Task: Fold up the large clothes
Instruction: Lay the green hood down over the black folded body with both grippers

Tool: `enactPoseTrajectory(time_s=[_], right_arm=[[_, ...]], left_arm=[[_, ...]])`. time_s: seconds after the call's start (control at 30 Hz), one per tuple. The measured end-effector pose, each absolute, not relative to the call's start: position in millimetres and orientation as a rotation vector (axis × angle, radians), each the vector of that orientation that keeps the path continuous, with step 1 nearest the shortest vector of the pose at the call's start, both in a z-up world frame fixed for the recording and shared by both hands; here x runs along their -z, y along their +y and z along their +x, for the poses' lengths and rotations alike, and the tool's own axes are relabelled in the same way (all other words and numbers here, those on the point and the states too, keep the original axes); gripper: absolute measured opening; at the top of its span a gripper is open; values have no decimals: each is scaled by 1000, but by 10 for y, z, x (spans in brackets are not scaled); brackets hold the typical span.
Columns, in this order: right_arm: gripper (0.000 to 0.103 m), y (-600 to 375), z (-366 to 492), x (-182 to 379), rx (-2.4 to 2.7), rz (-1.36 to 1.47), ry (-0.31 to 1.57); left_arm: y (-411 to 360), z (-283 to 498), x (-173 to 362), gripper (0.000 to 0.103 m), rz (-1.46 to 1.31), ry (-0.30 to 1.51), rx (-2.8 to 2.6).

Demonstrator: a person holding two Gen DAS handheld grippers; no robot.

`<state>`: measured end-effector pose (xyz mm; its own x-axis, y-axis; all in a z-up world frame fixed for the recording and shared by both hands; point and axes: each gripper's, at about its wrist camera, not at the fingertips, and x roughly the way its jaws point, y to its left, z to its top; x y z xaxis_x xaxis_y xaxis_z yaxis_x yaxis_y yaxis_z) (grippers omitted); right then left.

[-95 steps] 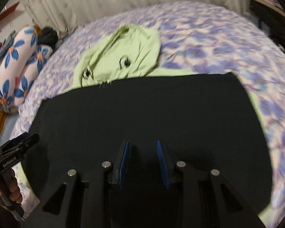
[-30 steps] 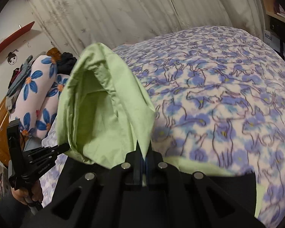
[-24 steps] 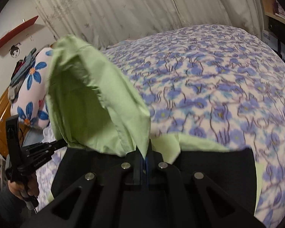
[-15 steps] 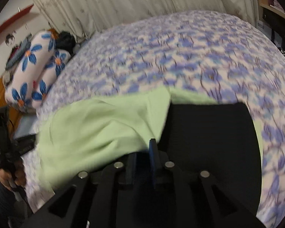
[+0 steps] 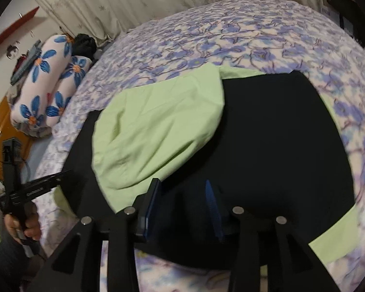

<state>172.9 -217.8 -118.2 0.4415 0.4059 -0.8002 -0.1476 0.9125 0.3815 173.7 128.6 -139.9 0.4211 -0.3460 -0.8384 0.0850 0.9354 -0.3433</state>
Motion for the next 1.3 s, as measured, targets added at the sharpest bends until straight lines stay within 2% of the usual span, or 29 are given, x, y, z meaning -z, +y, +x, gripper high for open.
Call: enactPoseTrajectory(time_s=[0.13,0.2,0.27,0.3,0.47,0.6,0.63,0.67,0.7,0.77,0.87,0.97,1.1,1.2,1.23,1.3], right_arm=[[39,-2106,1743,1252,-384,337,1074],[39,-2069,1771,1295,-401,365,1080],[39,-2036,1810,1339,-414,392,1081],[39,-2028,1839,1367,-418,406,1081],[39,-2086,1951,1516,-430,505,1083],[39,-2123,2015,1595,-442,577,1055],[38,-2124,2023,1601,-435,584,1043],[38,-2124,2033,1606,-428,587,1037],[37,-2114,2037,1605,-421,581,1034],[11,-2096,2023,1559,-401,555,1013],[6,-2126,1923,1450,-391,586,996],[6,-2117,1765,1402,-357,563,997],[6,-2060,1682,1739,-284,514,1091],[6,-2059,1661,1814,-278,525,1092],[7,-2058,1647,1768,-274,518,1083],[12,-2048,1626,1673,-251,476,1085]], left_arm=[[1199,1745,1458,21,-372,1091,348],[1155,1782,1529,27,-426,1090,373],[1131,1833,1600,49,-470,1094,387],[1113,1866,1649,53,-497,1095,393],[1039,2034,1825,57,-559,1087,410],[991,2118,1826,57,-582,1047,414],[973,2135,1812,51,-589,1032,409],[961,2148,1796,29,-597,1020,407],[940,2170,1786,17,-599,1020,397],[918,2185,1749,7,-592,1026,340],[842,2106,1592,6,-511,1033,261],[777,1993,1489,6,-440,1054,228],[678,1924,1733,7,-329,1133,178],[675,1899,1806,8,-326,1117,172],[671,1882,1778,12,-314,1105,171],[679,1842,1729,27,-288,1095,152]])
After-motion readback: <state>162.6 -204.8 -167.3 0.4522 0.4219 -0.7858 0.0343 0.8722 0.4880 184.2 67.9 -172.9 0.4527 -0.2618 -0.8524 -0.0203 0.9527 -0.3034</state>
